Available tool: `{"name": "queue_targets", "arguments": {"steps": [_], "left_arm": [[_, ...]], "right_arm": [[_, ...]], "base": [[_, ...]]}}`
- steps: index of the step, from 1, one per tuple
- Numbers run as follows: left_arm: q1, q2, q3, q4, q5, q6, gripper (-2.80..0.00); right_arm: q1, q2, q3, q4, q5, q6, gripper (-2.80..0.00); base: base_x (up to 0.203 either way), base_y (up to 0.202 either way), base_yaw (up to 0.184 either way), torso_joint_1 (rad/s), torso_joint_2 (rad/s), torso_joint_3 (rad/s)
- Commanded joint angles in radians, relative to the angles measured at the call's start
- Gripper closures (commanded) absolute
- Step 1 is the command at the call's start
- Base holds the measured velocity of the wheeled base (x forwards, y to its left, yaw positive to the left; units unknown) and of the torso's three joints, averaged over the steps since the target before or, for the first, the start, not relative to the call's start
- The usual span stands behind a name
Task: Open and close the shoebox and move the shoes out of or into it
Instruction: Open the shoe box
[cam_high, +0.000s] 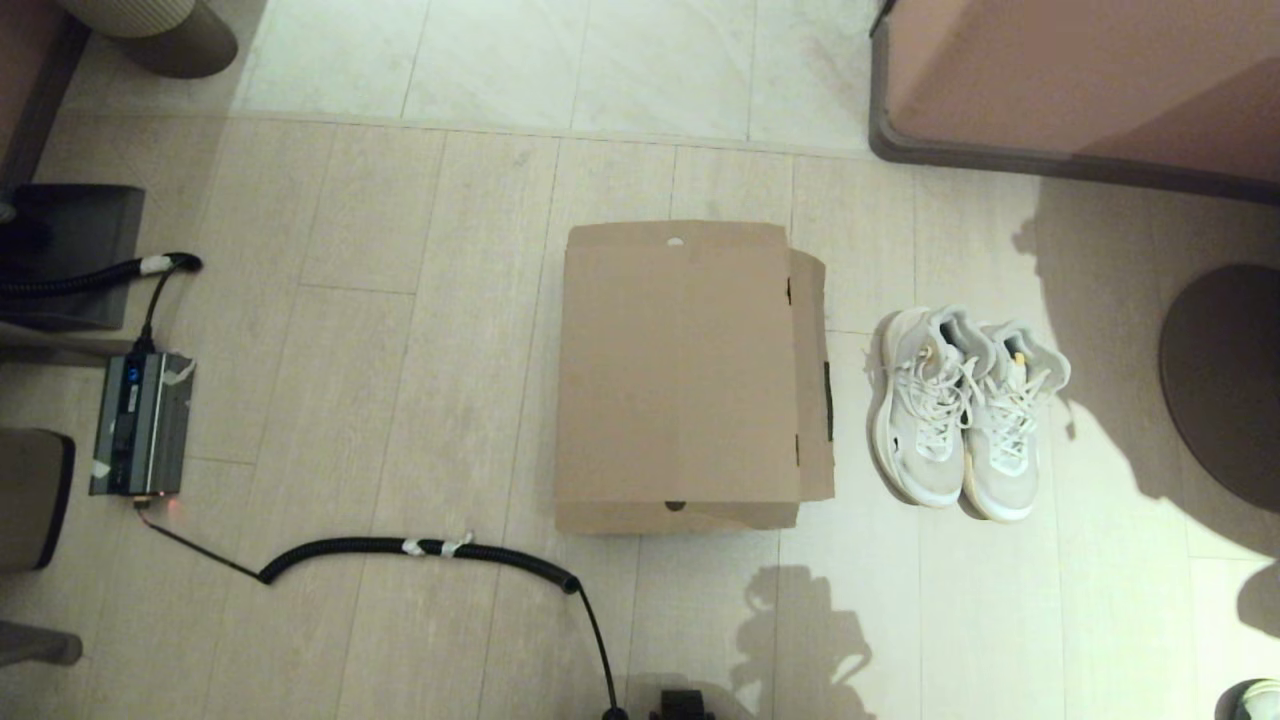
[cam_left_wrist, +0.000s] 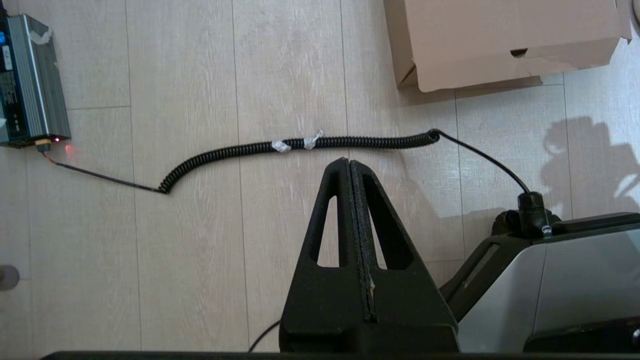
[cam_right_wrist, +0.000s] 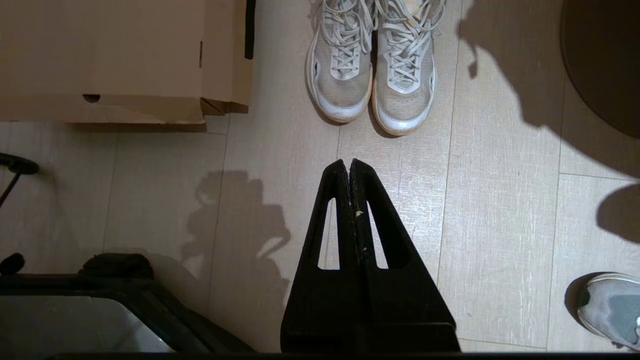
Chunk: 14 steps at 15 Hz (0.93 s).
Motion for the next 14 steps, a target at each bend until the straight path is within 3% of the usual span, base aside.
{"name": "queue_targets", "arguments": {"steps": [1,3,5,9,12,14], "left_arm": [[0.000,0.027,-0.051,0.016,-0.002,-0.002,0.00],[-0.007,0.178,-0.191,0.058,-0.014,-0.038,0.00],[-0.017,0.409,-0.345,0.077,-0.045,-0.105,0.00],[-0.026,0.874,-0.547,0.024,-0.140,-0.290,0.00],[-0.029,1.117,-0.602,-0.137,-0.200,-0.382,0.00],[-0.030,1.234,-0.618,-0.234,-0.249,-0.407,0.00]], "right_arm": [[0.000,0.017,-0.001,0.003,0.003,-0.011,0.00],[0.000,0.146,-0.073,0.006,0.008,0.010,0.00],[0.000,0.370,-0.191,0.005,0.031,0.087,0.00],[0.001,0.893,-0.416,-0.050,0.190,0.230,0.00],[0.010,1.275,-0.492,-0.259,0.263,0.294,0.00],[0.021,1.511,-0.533,-0.445,0.295,0.347,0.00]], "base": [[0.000,0.000,0.000,0.000,0.00,0.000],[0.000,0.000,0.000,0.000,0.00,0.000],[0.000,0.000,0.000,0.000,0.00,0.000],[0.000,0.000,0.000,0.000,0.00,0.000],[0.000,0.000,0.000,0.000,0.00,0.000],[0.000,0.000,0.000,0.000,0.00,0.000]]}}
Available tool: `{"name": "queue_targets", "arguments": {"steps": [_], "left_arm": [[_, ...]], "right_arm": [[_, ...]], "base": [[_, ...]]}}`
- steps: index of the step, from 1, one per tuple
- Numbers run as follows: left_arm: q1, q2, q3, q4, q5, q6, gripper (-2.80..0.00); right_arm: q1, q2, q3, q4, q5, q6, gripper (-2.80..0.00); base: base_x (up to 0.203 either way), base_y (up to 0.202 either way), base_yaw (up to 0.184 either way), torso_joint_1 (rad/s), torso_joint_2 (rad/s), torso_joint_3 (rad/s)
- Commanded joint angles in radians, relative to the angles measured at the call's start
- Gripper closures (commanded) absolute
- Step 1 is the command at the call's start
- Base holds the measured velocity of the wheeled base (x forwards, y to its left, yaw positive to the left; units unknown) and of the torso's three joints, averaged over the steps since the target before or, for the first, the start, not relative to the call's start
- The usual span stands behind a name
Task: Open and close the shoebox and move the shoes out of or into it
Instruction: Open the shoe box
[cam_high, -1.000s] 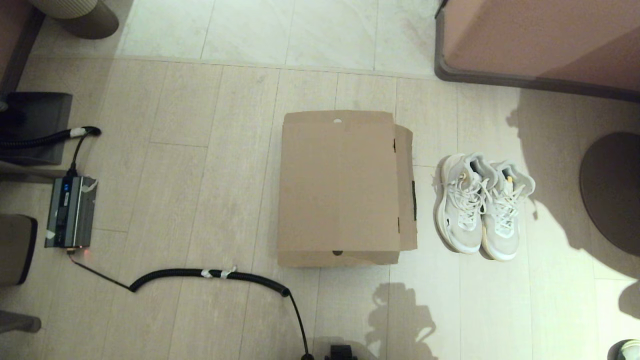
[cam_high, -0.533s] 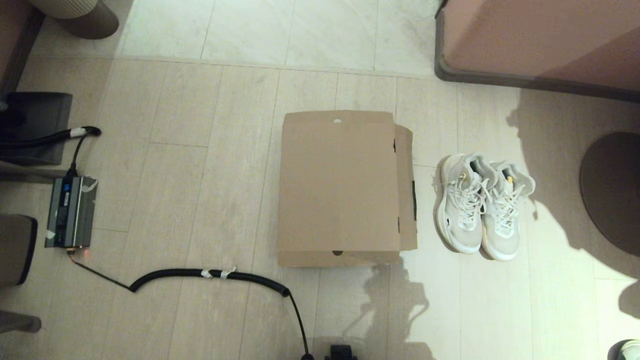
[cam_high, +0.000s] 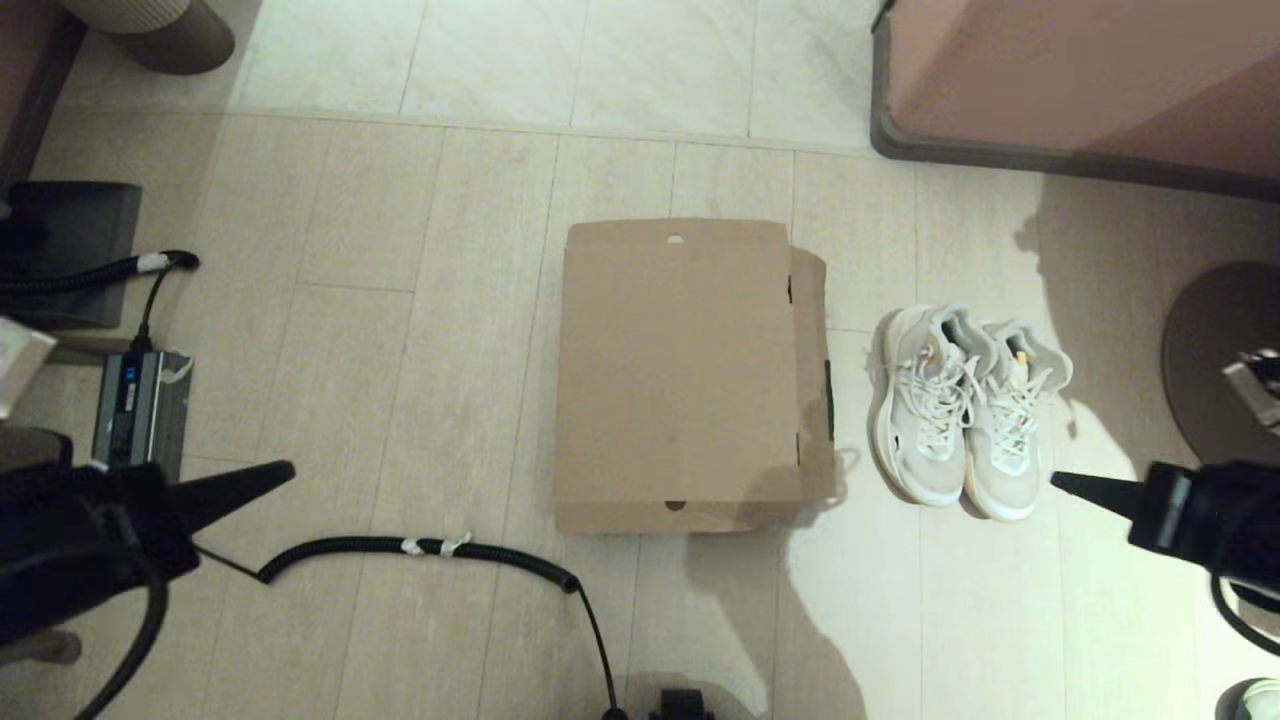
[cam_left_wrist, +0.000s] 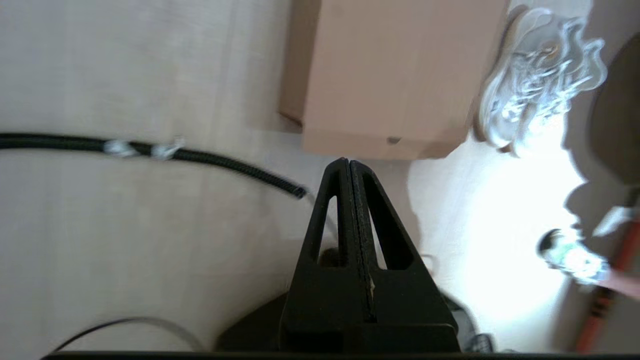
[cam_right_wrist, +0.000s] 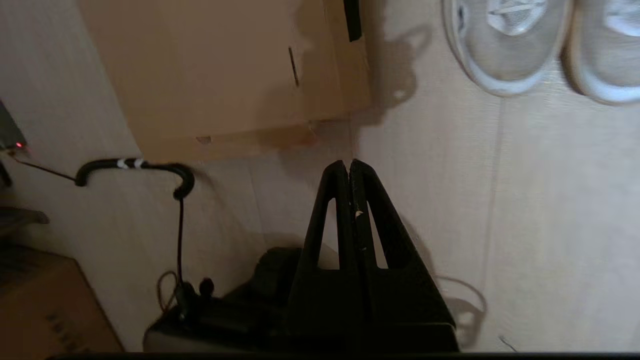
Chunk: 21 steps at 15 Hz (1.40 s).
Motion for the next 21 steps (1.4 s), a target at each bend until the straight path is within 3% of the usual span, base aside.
{"name": "queue_targets", "arguments": {"steps": [1,6,9,10,11,14,17,18,21], "left_arm": [[-0.001,0.197,-0.014,-0.074,-0.031,-0.013,0.00],[-0.012,0.410,-0.031,-0.258,-0.061,-0.023,0.00],[-0.041,0.466,-0.041,-0.318,-0.052,-0.022,0.00],[-0.043,0.466,-0.034,-0.319,-0.052,-0.025,0.00],[-0.043,0.466,-0.031,-0.319,-0.052,-0.024,0.00],[-0.043,0.455,-0.014,-0.323,-0.052,-0.024,0.00],[-0.041,0.435,0.038,-0.326,-0.052,-0.023,0.00],[-0.041,0.429,0.056,-0.329,-0.052,-0.024,0.00],[-0.041,0.443,0.091,-0.411,-0.052,-0.021,0.00]], "right_arm": [[0.009,0.328,-0.040,-0.159,0.017,0.033,0.00],[0.022,0.792,-0.209,-0.503,0.076,0.115,0.00],[0.025,0.940,-0.319,-0.651,0.088,0.141,0.00],[0.024,0.943,-0.331,-0.660,0.091,0.172,-1.13],[0.023,0.945,-0.343,-0.662,0.095,0.194,-2.80],[0.017,1.016,-0.386,-0.751,0.178,0.230,-2.80],[0.019,1.161,-0.431,-1.086,0.254,0.455,-2.80],[0.022,1.207,-0.463,-1.116,0.267,0.560,-2.80],[0.023,1.234,-0.519,-1.126,0.278,0.681,-2.80]], "base": [[0.000,0.000,0.000,0.000,0.00,0.000],[0.000,0.000,0.000,0.000,0.00,0.000],[0.000,0.000,0.000,0.000,0.00,0.000],[0.000,0.000,0.000,0.000,0.00,0.000],[0.000,0.000,0.000,0.000,0.00,0.000],[0.000,0.000,0.000,0.000,0.00,0.000],[0.000,0.000,0.000,0.000,0.00,0.000],[0.000,0.000,0.000,0.000,0.00,0.000],[0.000,0.000,0.000,0.000,0.00,0.000]]}}
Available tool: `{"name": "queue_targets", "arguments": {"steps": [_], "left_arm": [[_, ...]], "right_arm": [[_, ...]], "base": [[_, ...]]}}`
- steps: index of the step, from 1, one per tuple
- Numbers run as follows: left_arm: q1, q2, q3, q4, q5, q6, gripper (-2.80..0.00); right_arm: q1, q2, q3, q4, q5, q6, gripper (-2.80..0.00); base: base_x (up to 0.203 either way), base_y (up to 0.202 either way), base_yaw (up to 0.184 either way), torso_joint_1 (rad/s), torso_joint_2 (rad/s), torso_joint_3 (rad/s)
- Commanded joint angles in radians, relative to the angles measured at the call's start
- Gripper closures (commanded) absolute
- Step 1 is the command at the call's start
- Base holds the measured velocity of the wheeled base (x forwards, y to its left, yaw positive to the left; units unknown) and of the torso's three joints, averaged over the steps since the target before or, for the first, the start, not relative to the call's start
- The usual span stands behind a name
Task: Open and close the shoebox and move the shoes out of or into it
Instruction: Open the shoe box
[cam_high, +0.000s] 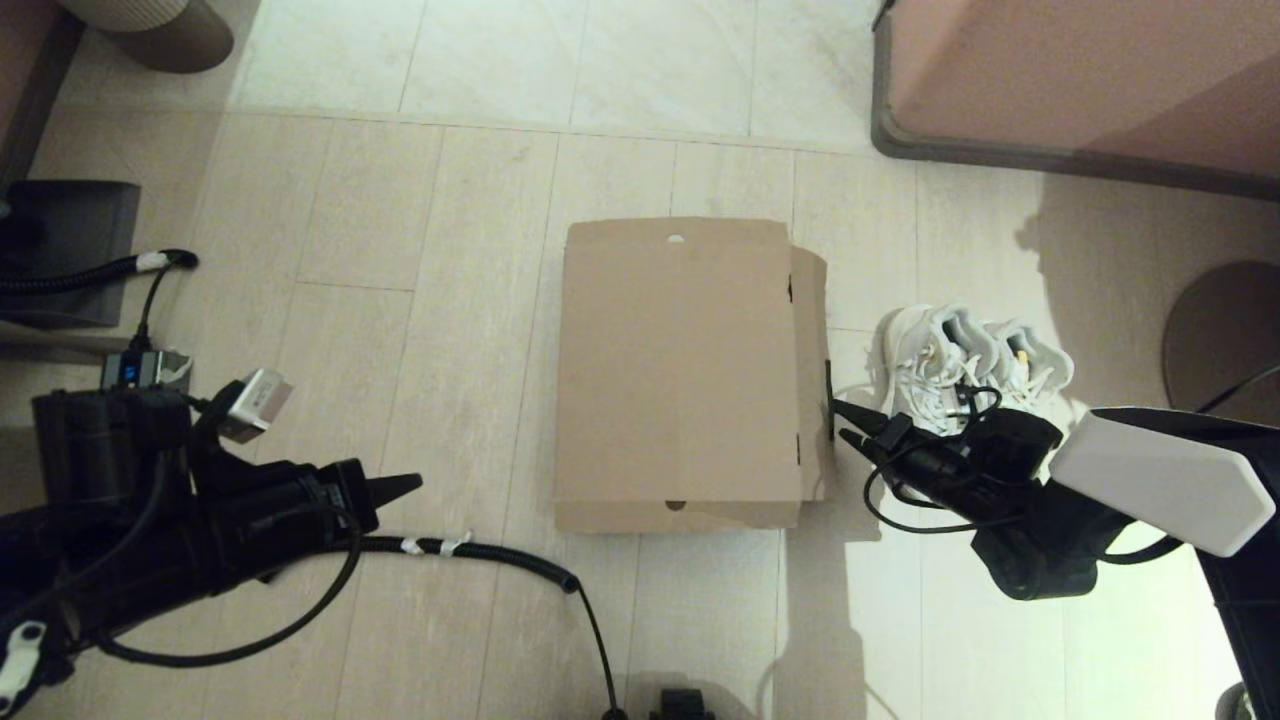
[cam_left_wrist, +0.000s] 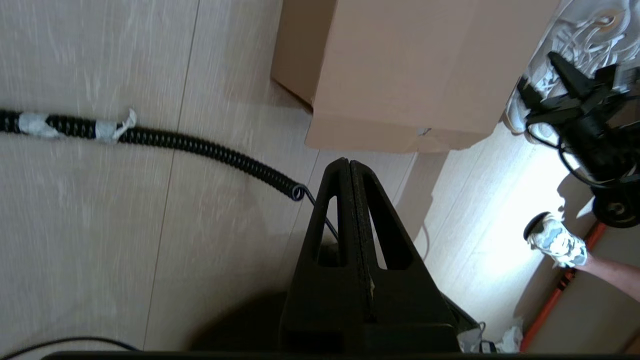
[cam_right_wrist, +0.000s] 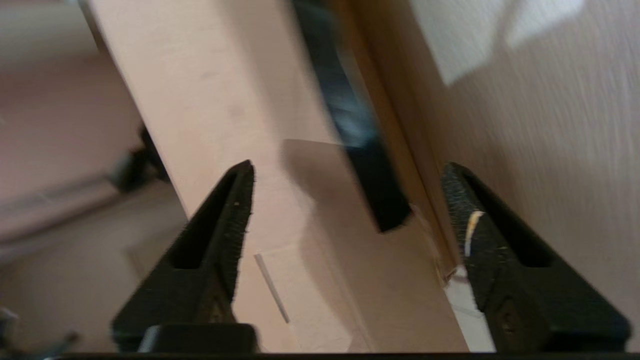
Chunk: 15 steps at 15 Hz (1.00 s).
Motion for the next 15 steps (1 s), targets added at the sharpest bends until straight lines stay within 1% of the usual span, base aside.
{"name": "queue_targets", "arguments": {"steps": [1,7,9,11,15], "left_arm": [[-0.001,0.003,0.013,-0.024,-0.002,-0.001,0.00],[0.000,-0.005,0.024,-0.026,-0.002,-0.001,0.00],[0.000,-0.008,0.025,-0.026,0.000,-0.001,0.00],[0.000,-0.007,0.025,-0.026,0.000,-0.003,0.00],[0.000,-0.003,0.028,-0.026,0.000,-0.003,0.00]], "right_arm": [[0.000,0.032,-0.037,-0.011,0.002,0.077,-2.80],[0.000,0.044,-0.164,-0.011,0.000,0.326,-2.80],[0.001,0.065,-0.191,-0.011,0.000,0.336,-2.80],[0.004,0.075,-0.211,-0.011,0.001,0.363,-2.80],[0.011,0.071,-0.244,-0.011,0.003,0.479,-2.80]], "base": [[0.000,0.000,0.000,0.000,0.00,0.000],[0.000,0.000,0.000,0.000,0.00,0.000],[0.000,0.000,0.000,0.000,0.00,0.000],[0.000,0.000,0.000,0.000,0.00,0.000],[0.000,0.000,0.000,0.000,0.00,0.000]]}}
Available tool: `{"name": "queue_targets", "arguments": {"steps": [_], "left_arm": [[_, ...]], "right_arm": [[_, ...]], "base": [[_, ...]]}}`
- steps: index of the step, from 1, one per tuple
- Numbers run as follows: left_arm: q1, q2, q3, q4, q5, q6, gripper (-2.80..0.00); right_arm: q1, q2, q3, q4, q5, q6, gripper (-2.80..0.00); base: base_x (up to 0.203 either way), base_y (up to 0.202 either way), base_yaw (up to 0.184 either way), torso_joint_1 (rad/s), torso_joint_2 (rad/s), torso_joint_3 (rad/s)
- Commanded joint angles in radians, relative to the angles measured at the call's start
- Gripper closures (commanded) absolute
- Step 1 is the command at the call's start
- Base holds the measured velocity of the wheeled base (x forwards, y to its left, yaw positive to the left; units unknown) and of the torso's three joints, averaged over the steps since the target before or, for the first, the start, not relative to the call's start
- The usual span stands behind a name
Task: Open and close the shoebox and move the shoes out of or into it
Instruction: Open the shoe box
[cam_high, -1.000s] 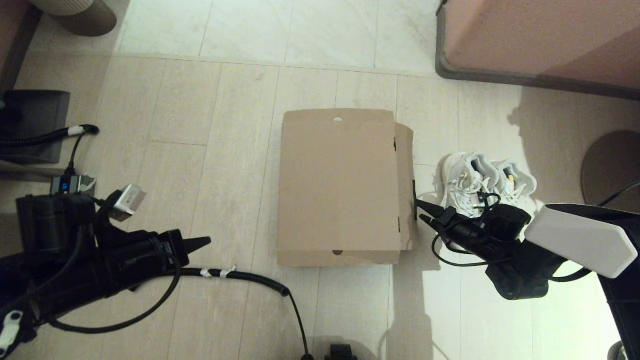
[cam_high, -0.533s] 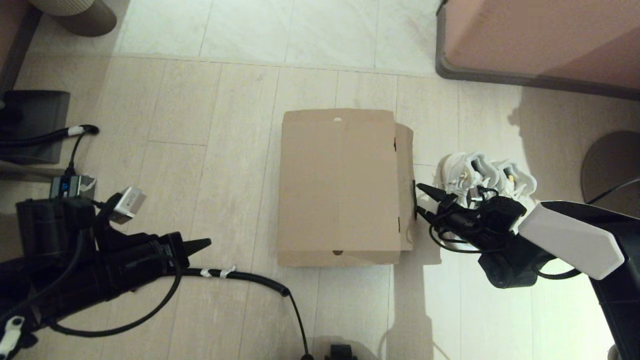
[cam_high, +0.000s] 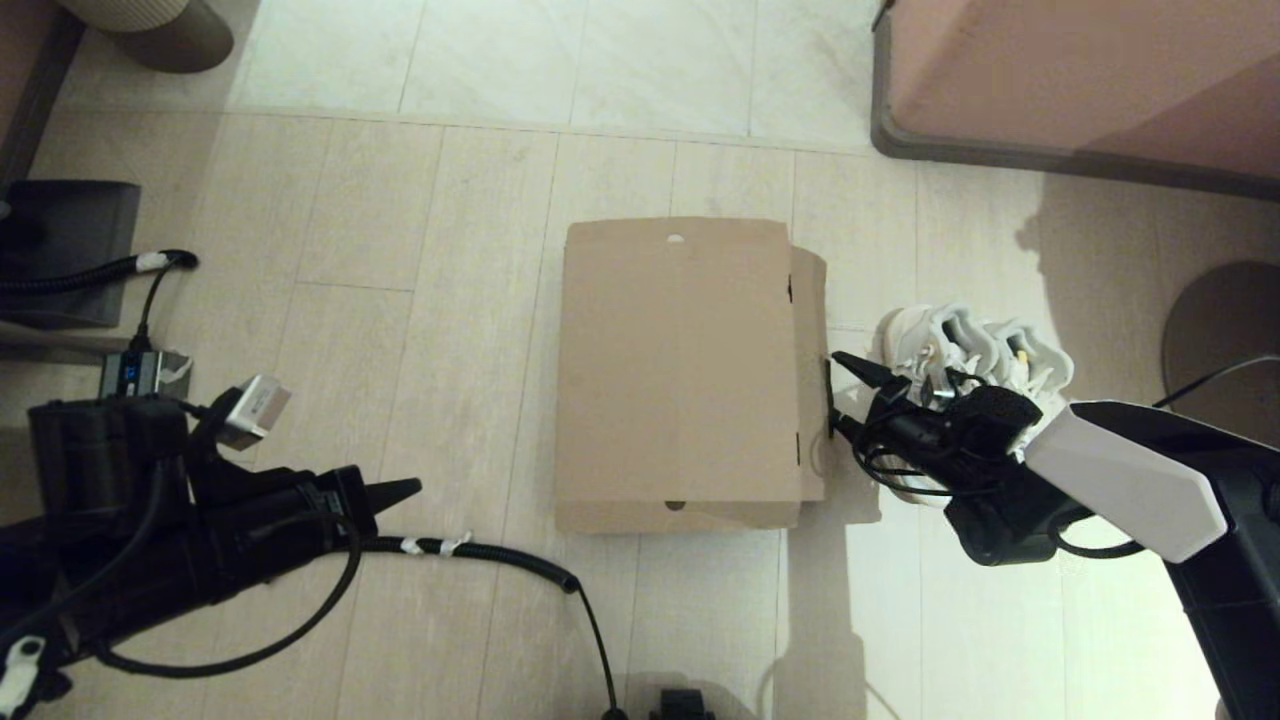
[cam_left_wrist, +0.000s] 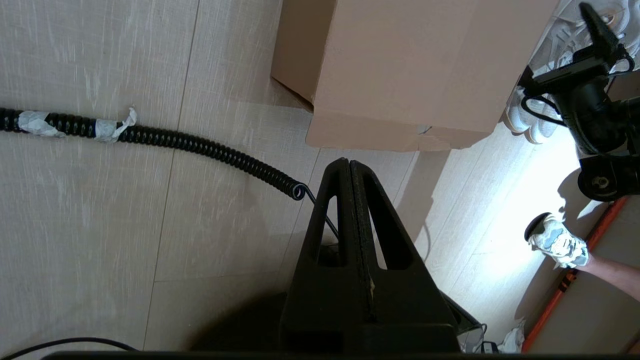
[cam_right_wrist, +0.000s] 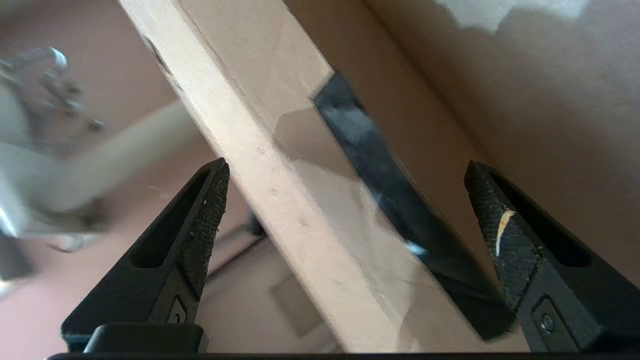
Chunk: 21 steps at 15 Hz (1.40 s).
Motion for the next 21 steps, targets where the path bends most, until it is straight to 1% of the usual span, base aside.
{"name": "queue_targets", "arguments": {"steps": [1,3,5,7,10,14,16,21], "left_arm": [[0.000,0.000,0.003,-0.004,-0.002,-0.002,0.00],[0.000,0.000,0.004,-0.005,-0.002,-0.002,0.00],[0.000,0.003,0.006,-0.005,-0.002,-0.003,0.00],[0.000,0.003,0.006,-0.005,-0.002,-0.004,0.00],[0.000,-0.001,0.006,-0.005,-0.002,-0.002,0.00],[0.000,-0.002,0.001,-0.005,-0.002,-0.002,0.00],[0.000,-0.007,0.003,-0.005,-0.001,-0.004,0.00],[0.003,-0.025,0.007,-0.004,-0.001,-0.006,0.00]], "right_arm": [[0.001,-0.004,-0.009,-0.009,0.004,0.029,-2.80],[0.000,-0.018,-0.014,-0.009,0.006,0.047,-2.80],[-0.006,-0.050,-0.009,-0.009,0.016,0.093,-2.80],[-0.017,-0.086,0.000,-0.009,0.058,0.159,-2.80],[-0.021,-0.141,0.016,-0.009,0.077,0.209,-2.80],[-0.021,-0.225,0.073,-0.009,0.094,0.234,-2.80],[-0.021,-0.286,0.111,-0.009,0.120,0.272,-2.80],[-0.020,-0.438,0.193,-0.009,0.157,0.370,-2.80]], "base": [[0.000,0.000,0.000,0.000,0.00,0.000],[0.000,0.000,0.000,0.000,0.00,0.000],[0.000,0.000,0.000,0.000,0.00,0.000],[0.000,0.000,0.000,0.000,0.00,0.000],[0.000,0.000,0.000,0.000,0.00,0.000],[0.000,0.000,0.000,0.000,0.00,0.000],[0.000,0.000,0.000,0.000,0.00,0.000],[0.000,0.000,0.000,0.000,0.00,0.000]]}}
